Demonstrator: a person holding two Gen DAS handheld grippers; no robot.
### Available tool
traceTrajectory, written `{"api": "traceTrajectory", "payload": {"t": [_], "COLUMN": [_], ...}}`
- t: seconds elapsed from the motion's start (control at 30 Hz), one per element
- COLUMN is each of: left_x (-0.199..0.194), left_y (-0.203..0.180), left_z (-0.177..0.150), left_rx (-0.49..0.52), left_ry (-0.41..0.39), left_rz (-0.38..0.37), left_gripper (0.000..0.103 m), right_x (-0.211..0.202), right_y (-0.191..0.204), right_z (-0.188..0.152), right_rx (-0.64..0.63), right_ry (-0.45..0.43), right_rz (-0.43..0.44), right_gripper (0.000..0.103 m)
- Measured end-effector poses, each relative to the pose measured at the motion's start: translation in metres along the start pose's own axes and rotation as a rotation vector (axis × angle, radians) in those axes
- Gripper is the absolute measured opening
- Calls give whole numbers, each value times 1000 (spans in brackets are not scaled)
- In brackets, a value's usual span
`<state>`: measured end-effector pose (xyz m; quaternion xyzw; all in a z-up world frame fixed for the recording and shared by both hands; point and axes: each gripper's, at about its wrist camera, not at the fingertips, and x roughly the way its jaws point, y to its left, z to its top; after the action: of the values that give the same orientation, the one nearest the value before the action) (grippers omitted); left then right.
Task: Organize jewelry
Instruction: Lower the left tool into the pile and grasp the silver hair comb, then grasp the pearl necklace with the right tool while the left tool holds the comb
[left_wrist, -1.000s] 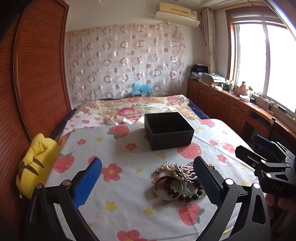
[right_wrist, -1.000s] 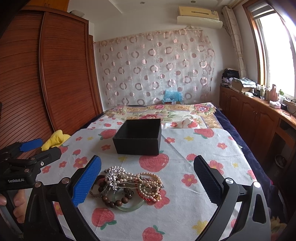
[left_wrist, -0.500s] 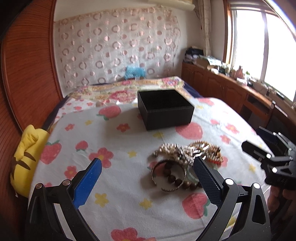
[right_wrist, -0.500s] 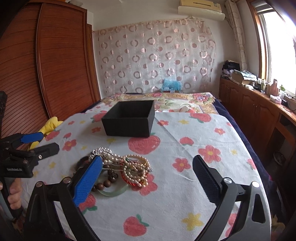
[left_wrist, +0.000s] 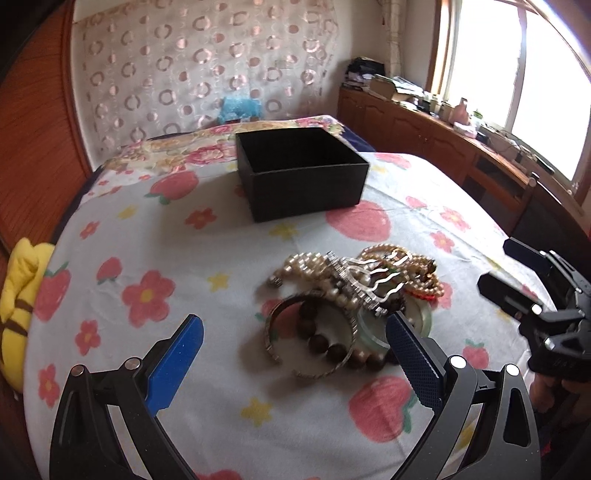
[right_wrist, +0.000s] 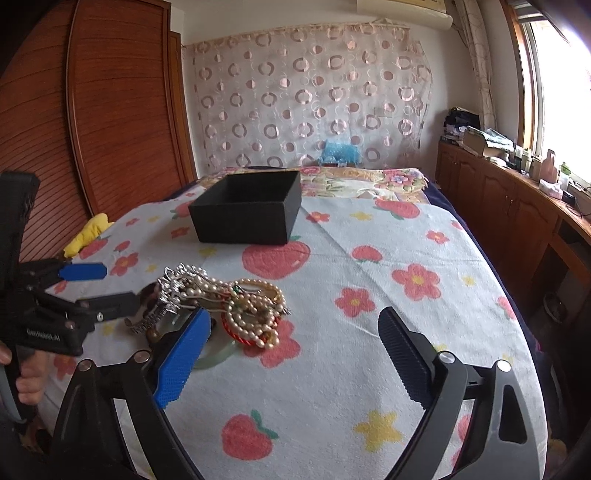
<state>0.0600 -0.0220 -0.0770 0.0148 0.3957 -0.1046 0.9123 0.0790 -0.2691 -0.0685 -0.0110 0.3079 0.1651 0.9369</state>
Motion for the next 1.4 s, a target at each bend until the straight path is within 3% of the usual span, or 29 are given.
{"api": "traceTrajectory", "payload": {"t": [0.1, 0.23, 0.47, 0.53, 0.73, 0.83, 1.1, 1.4], "left_x": [9, 18, 35, 41, 44, 42, 11, -18], "left_y": [-3, -8, -10, -6, -1, -3, -2, 8], "left_z": [7, 15, 34, 35, 32, 32, 37, 44], "left_rx": [-4, -18, -59, -81, -110, -96, -63, -57], "left_ry": [21, 42, 63, 83, 95, 87, 8, -63], "left_rz": [-39, -86, -153, -161, -162, -164, -150, -123], "left_gripper": [95, 75, 53, 34, 30, 18, 7, 7], "right_x": [1, 1, 0, 0, 1, 1, 1, 8], "right_y": [-4, -7, -8, -8, -7, -7, -7, -4], "right_z": [-3, -4, -4, -5, -5, -5, -5, -4], "right_rx": [8, 12, 13, 12, 10, 11, 12, -2], "right_ry": [3, 2, 3, 2, 1, 0, 1, 22], "right_rz": [-4, -6, -5, -4, 1, -1, -1, 0], "right_gripper": [93, 93, 93, 93, 93, 94, 93, 93]}}
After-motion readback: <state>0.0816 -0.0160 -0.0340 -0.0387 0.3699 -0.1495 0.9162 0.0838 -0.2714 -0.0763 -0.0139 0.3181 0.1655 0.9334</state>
